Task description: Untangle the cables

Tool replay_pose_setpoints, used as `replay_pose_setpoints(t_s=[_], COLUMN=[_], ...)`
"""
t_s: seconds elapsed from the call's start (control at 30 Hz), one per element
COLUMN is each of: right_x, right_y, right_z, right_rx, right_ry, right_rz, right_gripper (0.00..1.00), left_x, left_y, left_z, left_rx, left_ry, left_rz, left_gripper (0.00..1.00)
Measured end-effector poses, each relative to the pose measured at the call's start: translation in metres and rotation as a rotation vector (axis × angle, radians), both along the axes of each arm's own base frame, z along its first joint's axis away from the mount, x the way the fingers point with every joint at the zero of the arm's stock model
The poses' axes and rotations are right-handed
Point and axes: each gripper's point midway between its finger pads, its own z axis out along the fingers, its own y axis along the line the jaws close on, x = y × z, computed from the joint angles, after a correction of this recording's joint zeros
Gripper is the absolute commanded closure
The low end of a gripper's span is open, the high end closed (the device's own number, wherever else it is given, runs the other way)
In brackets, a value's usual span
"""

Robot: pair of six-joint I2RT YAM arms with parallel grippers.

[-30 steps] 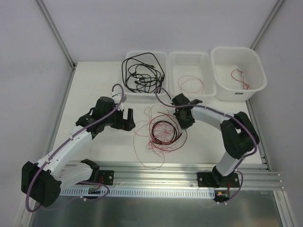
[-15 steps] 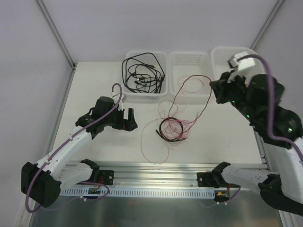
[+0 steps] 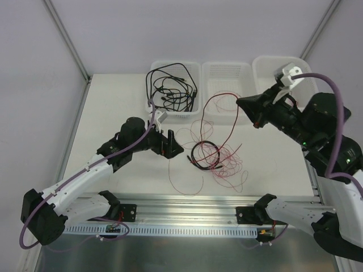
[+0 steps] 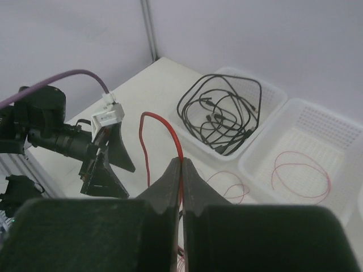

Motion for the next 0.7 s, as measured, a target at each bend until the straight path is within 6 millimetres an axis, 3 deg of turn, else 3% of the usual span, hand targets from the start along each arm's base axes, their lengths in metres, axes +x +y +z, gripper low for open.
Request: replay_pose_setpoints(t_s=[0.1,0.2,0.43,0.7], right_x=[0.008,0.011,0.003,-0.004], right_y=[0.014,0.021,0.022,0.021], right_z=[-0.019,-0.026,-0.019,-0.019], right_rx=[-0.023,-0.028,0.000,0.020], right_ry=[0.061,0.088,0.080,0.081], right_rz=[0.030,0.049,0.077,0.093], right_gripper=[0.99,0.99,0.99,0.99], left_x=[0.001,-0.001,-0.009,-0.002], left_y=[-0.019,-0.033,-0.068,-0.094], left_z=[0.012,0.010,-0.018,-0.021], left_rx=[-0.079,-0.133,-0.157,-0.205], left_ry=[-0.096,-0.149,-0.166,-0.222], left_rz=[-0.049,-0.088,-0.182,-0.232], left_gripper=[0.02,0.03,0.13,0.22])
